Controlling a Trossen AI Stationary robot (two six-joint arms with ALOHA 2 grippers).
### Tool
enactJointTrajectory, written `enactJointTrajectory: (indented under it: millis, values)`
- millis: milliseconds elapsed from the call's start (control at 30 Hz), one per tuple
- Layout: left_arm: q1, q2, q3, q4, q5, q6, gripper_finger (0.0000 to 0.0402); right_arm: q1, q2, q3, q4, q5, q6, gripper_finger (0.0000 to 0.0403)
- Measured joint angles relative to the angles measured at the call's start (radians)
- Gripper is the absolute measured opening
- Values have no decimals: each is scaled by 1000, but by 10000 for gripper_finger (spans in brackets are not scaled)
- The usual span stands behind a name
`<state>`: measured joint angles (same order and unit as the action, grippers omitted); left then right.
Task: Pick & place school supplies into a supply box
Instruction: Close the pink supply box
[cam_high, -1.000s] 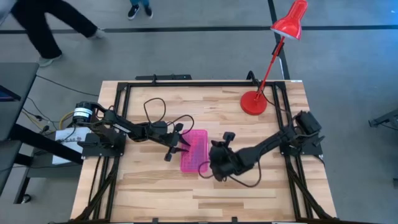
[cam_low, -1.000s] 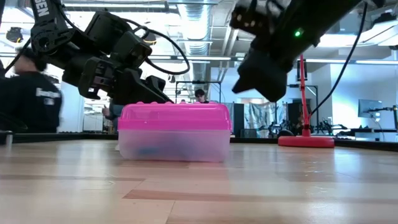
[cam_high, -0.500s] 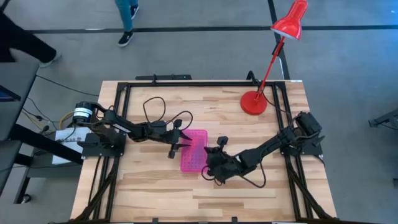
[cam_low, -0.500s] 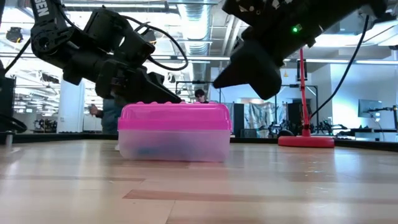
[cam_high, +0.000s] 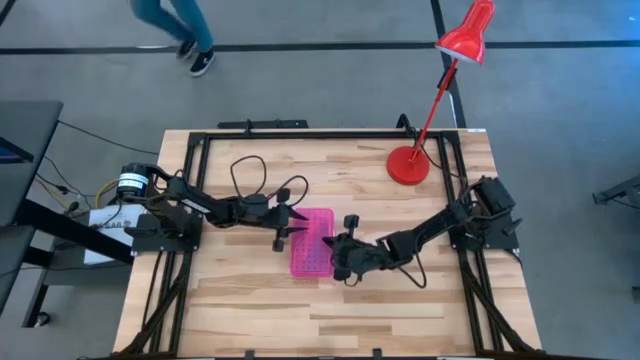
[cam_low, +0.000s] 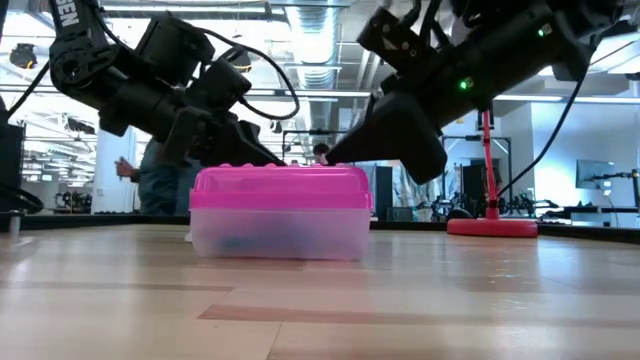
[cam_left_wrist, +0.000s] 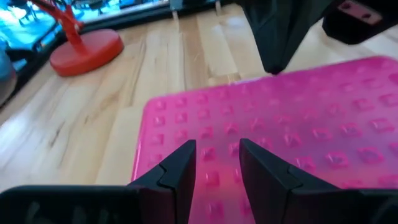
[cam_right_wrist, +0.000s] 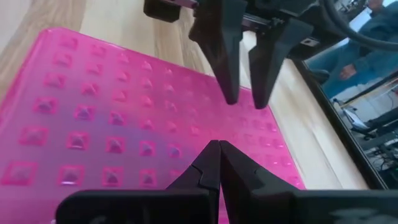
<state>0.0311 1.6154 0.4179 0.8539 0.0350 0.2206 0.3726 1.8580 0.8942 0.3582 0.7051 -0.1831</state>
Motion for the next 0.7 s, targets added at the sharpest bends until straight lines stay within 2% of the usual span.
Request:
enactJointTrajectory:
  millis: [200,700]
  values:
    - [1,-1,0,-37,-14,-35,119,-29,0,-16,3,-82,31,0]
    - [1,-2,1,-52,-16,-47,119,-63,-3,-20,-51,-135,105,0]
